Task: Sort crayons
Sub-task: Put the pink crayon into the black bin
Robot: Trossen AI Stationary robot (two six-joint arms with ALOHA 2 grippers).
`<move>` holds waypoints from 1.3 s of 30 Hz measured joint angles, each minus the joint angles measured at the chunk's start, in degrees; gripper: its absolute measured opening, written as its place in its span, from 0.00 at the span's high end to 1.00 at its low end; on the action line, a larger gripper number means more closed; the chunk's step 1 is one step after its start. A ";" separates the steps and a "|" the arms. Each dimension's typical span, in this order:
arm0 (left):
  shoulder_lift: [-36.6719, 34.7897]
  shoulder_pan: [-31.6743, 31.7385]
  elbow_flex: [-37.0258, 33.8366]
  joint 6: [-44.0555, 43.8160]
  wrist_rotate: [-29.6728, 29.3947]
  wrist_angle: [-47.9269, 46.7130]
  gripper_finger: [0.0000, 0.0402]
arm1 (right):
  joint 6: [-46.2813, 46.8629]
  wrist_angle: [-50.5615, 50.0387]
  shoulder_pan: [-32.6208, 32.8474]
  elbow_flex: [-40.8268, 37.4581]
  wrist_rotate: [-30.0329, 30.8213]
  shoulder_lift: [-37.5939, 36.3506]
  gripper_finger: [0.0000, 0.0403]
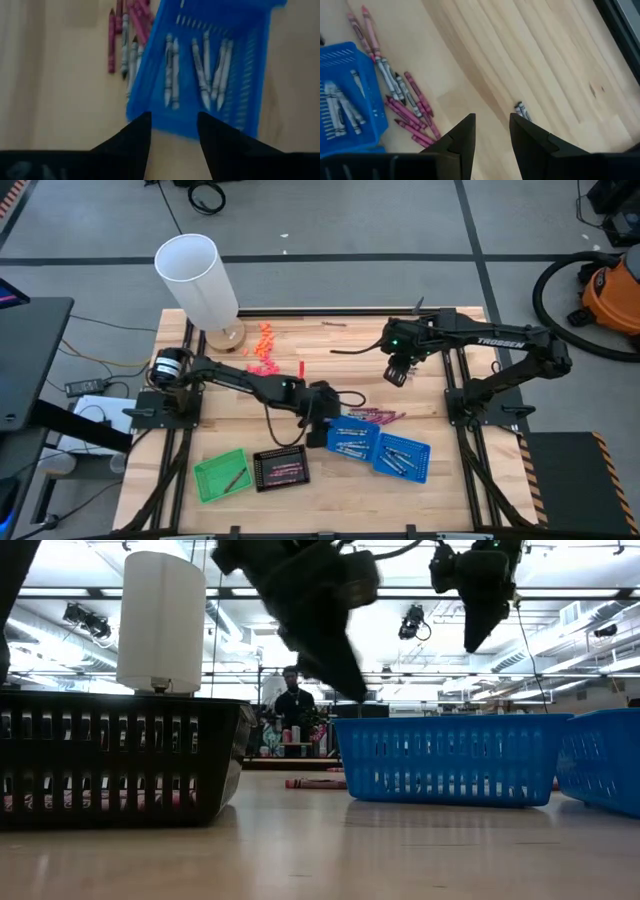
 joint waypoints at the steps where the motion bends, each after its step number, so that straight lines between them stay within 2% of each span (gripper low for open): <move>1: -0.70 -0.11 -0.33 1.09 -1.22 -0.81 0.58 | -0.07 0.52 0.00 0.02 0.01 0.03 0.68; 10: -4.74 2.75 -9.62 4.06 -2.55 -1.25 0.57 | 0.08 3.29 1.33 -0.01 -0.30 0.30 0.68; 19: -3.45 5.67 -14.28 5.83 -2.27 10.01 0.57 | 0.08 5.71 1.75 -0.01 -1.37 0.30 0.68; 31: -2.66 6.66 -19.28 6.43 -0.25 14.36 0.58 | -1.31 6.42 1.73 -0.01 -1.80 0.27 0.68; 39: -0.25 6.62 -20.17 5.70 0.83 16.39 0.68 | -1.23 6.69 1.74 0.00 -1.82 0.27 0.68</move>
